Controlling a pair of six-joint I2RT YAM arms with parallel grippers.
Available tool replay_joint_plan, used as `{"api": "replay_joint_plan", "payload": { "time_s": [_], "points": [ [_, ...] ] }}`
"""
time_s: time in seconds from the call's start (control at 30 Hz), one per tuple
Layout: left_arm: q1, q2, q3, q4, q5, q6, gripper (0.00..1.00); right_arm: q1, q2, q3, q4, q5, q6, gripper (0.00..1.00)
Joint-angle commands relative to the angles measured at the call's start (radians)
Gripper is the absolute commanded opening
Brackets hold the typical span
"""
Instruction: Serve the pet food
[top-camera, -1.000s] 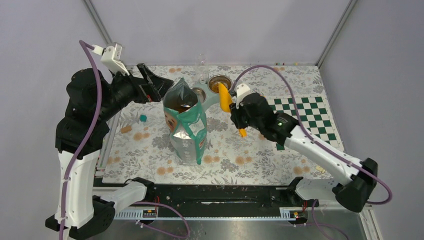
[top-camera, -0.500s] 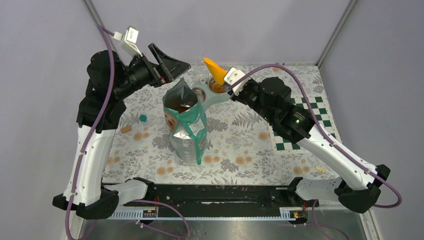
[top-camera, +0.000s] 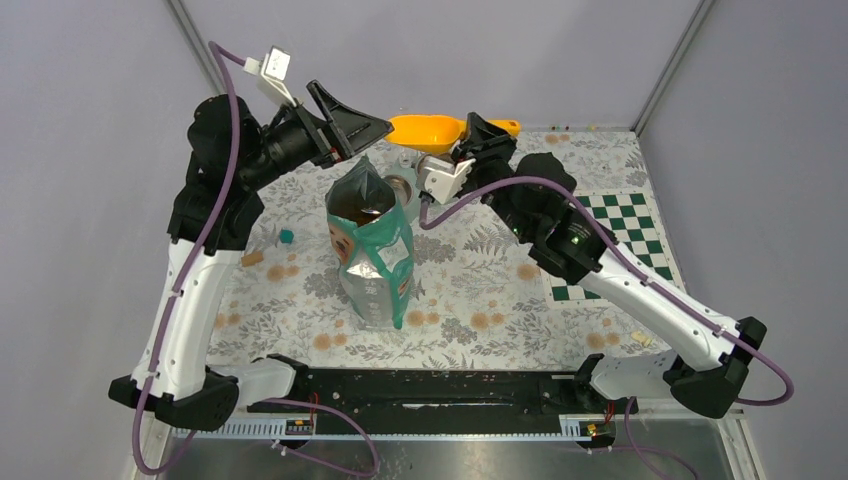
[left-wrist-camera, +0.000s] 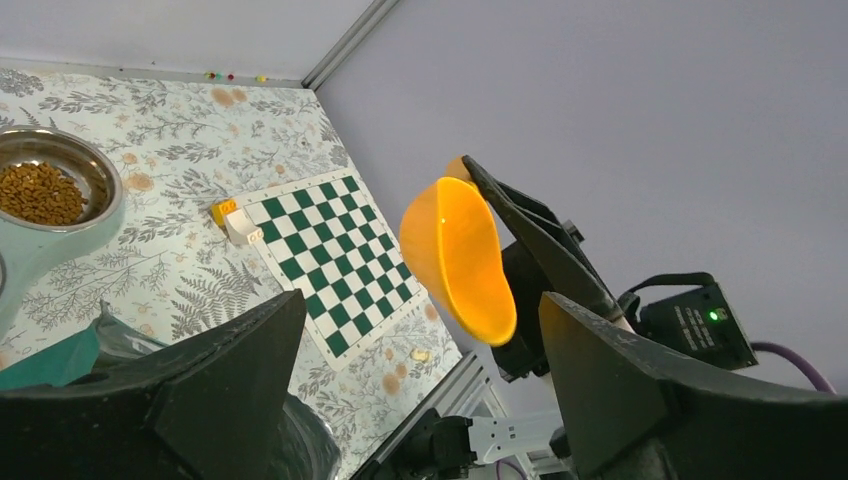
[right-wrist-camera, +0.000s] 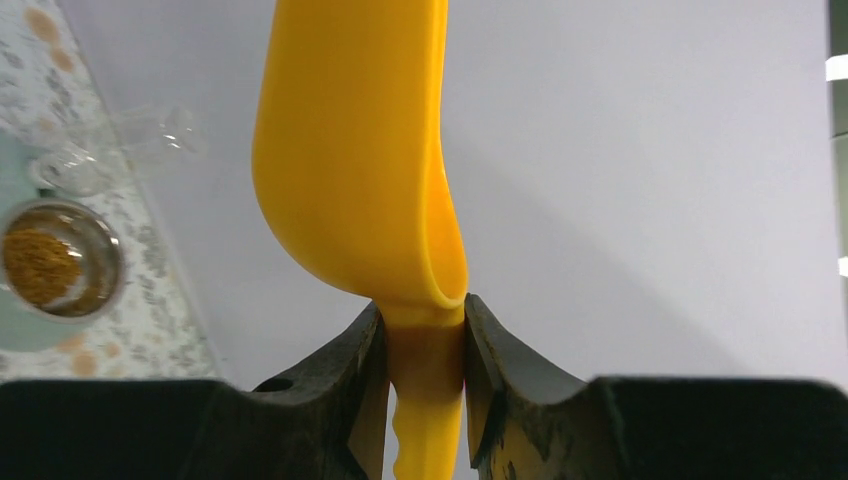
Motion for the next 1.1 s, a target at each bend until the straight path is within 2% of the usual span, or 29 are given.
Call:
{"api": "replay_joint_plan", "payload": {
  "time_s": [0.0,0.23,0.43,0.57,0.7,0.73,0.8,0.87,0.97,1.07],
  "points": [
    [-0.003,0.023,0.007,0.051,0.041,0.002,0.86,0.026,0.006,-0.027,0.157,0.019,-0.236,0.00],
    [-0.003,0.039,0.028,-0.007,0.055,0.072,0.75,0.048,-0.003,-0.045,0.159,0.004,-0.291,0.00],
    [-0.003,0.058,0.043,-0.089,0.075,0.183,0.52,0.063,-0.011,-0.037,0.127,-0.011,-0.306,0.00],
    [-0.002,0.084,0.075,-0.124,0.130,0.209,0.34,0.070,-0.012,-0.017,0.083,-0.017,-0.290,0.00],
    [-0.005,0.093,0.073,-0.130,0.180,0.213,0.30,0.072,-0.008,-0.011,0.084,-0.020,-0.289,0.00],
    [-0.005,0.093,0.072,-0.129,0.185,0.217,0.24,0.073,-0.008,-0.009,0.083,-0.021,-0.287,0.01],
    [-0.003,0.094,0.076,-0.129,0.192,0.223,0.02,0.074,-0.009,-0.008,0.086,-0.023,-0.259,0.12],
    [-0.003,0.095,0.091,-0.133,0.198,0.229,0.00,0.076,-0.017,0.006,0.071,-0.026,-0.194,0.28],
    [-0.001,0.089,0.119,-0.127,0.174,0.241,0.00,0.075,-0.040,0.032,0.056,-0.022,-0.059,0.61],
    [0.009,0.079,0.150,-0.125,0.085,0.240,0.00,0.073,-0.073,0.036,0.009,-0.030,0.053,0.83]
  ]
}}
